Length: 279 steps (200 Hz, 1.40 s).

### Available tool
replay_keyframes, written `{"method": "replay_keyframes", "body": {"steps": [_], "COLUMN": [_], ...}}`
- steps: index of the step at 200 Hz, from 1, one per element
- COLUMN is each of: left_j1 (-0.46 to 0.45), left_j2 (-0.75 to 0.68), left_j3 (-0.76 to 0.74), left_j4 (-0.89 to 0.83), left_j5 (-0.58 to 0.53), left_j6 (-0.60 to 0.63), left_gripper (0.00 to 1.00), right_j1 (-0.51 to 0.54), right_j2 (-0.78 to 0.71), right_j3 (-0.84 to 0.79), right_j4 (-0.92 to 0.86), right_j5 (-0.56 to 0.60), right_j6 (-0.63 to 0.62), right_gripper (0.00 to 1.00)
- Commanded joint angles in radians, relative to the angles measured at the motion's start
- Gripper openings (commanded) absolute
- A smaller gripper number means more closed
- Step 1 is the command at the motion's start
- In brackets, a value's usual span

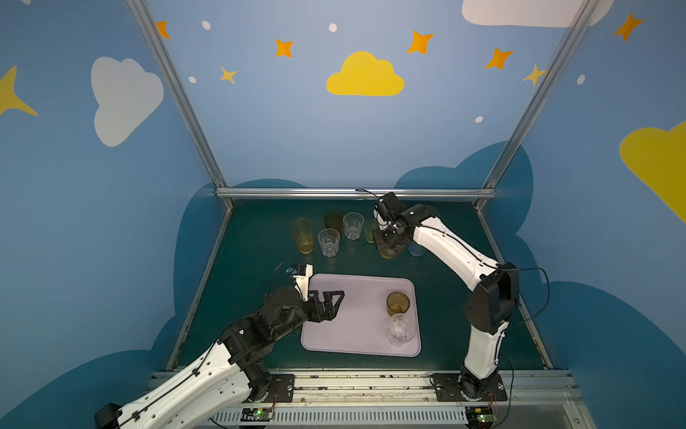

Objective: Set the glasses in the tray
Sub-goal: 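Lower the right gripper and close it on the yellow glass rim, then lift the yellow glass and carry it over the tray with the right gripper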

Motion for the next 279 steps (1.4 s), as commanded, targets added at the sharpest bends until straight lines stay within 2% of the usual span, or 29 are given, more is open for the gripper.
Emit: {"method": "replay_keyframes", "body": {"steps": [1,64,118,279], "left_j1": [0.005,0.005,0.005,0.006], "left_j2": [-0.020,-0.036,-0.030,-0.100], "left_j3": [-0.004,0.005,0.002,-0.024], "left_j4": [-0.045,-0.070,-0.069,-0.111], "left_j5": [-0.010,0.008,0.036,0.031], "left_j6": [0.008,-0.033,-0.076,-0.131], "left_gripper": [1.00,1.00,1.00,1.00], "right_j1": [0.042,0.142,0.211,0.364], "right_j2": [-0.104,-0.230,-0.310,-0.459], "right_j3": [-0.056,-0.163,-0.248,-0.416], "right_j4": [0.015,0.037,0.057,0.199], "right_j5": [-0.005,-0.037,-0.019,-0.008], "right_j6": [0.061,0.127,0.160,0.235], "right_gripper": [0.00,0.00,0.00,0.00]}}
